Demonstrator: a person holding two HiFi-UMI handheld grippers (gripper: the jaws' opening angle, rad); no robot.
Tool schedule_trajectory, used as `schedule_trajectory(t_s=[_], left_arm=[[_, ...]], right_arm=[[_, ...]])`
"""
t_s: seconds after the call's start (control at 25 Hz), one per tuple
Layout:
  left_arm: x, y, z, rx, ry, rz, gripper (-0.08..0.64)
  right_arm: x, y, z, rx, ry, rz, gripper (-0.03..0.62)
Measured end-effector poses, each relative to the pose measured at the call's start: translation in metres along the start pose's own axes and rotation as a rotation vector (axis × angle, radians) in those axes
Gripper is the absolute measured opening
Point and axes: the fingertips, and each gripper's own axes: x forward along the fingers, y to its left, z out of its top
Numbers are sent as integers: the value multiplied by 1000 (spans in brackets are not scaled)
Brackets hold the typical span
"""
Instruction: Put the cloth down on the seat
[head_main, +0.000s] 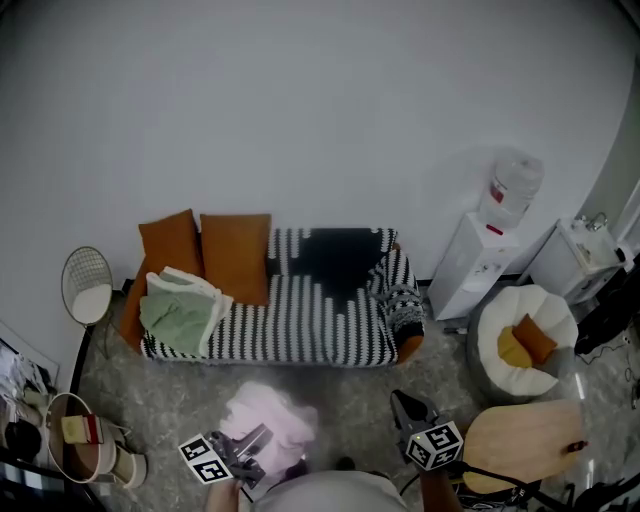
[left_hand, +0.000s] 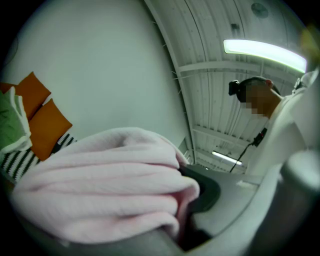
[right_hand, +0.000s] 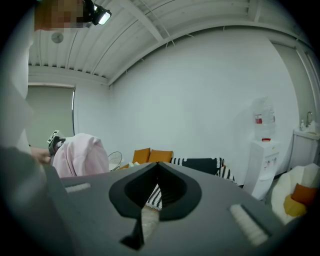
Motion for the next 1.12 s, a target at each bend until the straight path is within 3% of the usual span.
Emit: schedule_trajectory(t_s=[1.12], left_arm=[[71, -16, -43, 18, -81, 110, 86]], right_arm=[[-32, -96, -33, -33, 105, 93, 3]])
